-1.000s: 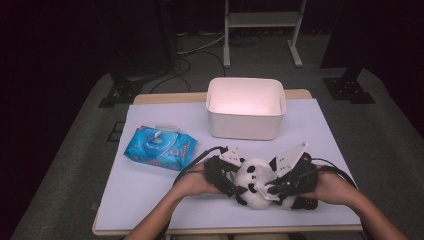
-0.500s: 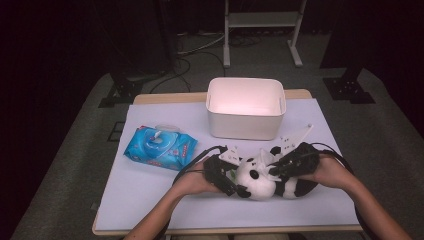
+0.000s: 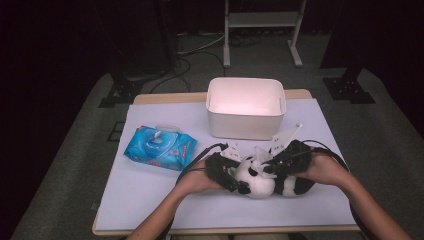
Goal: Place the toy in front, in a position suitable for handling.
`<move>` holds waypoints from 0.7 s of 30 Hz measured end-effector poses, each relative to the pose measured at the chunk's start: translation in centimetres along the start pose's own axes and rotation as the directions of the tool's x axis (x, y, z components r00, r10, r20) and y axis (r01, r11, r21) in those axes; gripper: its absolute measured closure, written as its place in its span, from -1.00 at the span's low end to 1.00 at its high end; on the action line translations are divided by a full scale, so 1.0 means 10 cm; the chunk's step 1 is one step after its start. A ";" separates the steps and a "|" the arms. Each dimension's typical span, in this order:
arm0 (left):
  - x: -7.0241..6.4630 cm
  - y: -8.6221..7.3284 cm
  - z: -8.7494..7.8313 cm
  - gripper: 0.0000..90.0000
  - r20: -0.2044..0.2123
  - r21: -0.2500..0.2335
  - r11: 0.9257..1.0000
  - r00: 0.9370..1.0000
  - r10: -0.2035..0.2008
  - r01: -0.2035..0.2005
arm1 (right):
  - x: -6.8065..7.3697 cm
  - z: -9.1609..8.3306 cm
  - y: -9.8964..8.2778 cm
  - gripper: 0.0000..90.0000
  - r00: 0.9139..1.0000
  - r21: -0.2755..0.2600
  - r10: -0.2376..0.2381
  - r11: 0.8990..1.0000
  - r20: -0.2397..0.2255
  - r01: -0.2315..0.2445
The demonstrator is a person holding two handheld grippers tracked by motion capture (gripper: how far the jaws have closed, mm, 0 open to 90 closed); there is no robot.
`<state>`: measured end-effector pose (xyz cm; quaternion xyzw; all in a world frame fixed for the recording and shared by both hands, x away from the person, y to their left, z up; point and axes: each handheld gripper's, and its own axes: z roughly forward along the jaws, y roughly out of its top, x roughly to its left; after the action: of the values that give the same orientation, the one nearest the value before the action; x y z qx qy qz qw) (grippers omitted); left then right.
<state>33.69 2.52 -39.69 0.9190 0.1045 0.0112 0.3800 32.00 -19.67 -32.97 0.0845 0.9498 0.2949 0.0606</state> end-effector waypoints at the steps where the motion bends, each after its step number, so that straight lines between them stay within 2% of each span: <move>1: 0.00 0.01 0.01 -0.40 0.000 0.005 1.000 1.000 0.002 -0.002 | 0.01 0.01 0.01 0.84 1.000 0.001 -0.009 1.000 0.003 0.009; 3: 0.00 0.03 0.01 -0.40 0.001 0.012 1.000 1.000 0.003 -0.003 | 0.04 0.02 0.03 0.84 1.000 0.016 -0.021 1.000 0.012 0.020; 7: 0.01 0.05 0.02 -0.40 -0.002 0.008 1.000 1.000 -0.003 0.003 | 0.07 0.02 0.06 0.84 1.000 -0.009 -0.020 1.000 -0.020 0.020; 10: 0.02 0.06 0.02 -0.40 -0.001 0.013 1.000 1.000 0.002 -0.002 | 0.11 0.04 0.07 0.84 0.999 0.004 -0.041 0.999 -0.023 0.041; 13: 0.03 0.06 0.00 -0.40 0.001 0.003 1.000 1.000 -0.011 0.011 | 0.09 -0.02 0.00 0.84 0.999 0.000 -0.025 1.000 -0.026 0.025; 18: 0.05 0.06 0.00 -0.39 0.013 -0.017 1.000 1.000 -0.024 0.024 | 0.04 -0.12 -0.19 0.84 0.999 -0.012 0.033 0.999 -0.026 -0.034; 21: 0.05 0.09 0.03 -0.39 0.010 -0.007 1.000 1.000 -0.015 0.015 | 0.05 -0.13 -0.15 0.84 0.999 -0.010 0.025 1.000 -0.021 -0.025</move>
<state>34.33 1.80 -39.27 0.9170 0.1095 0.0041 0.3836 31.11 -21.53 -32.84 0.0927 0.9479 0.3012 0.0472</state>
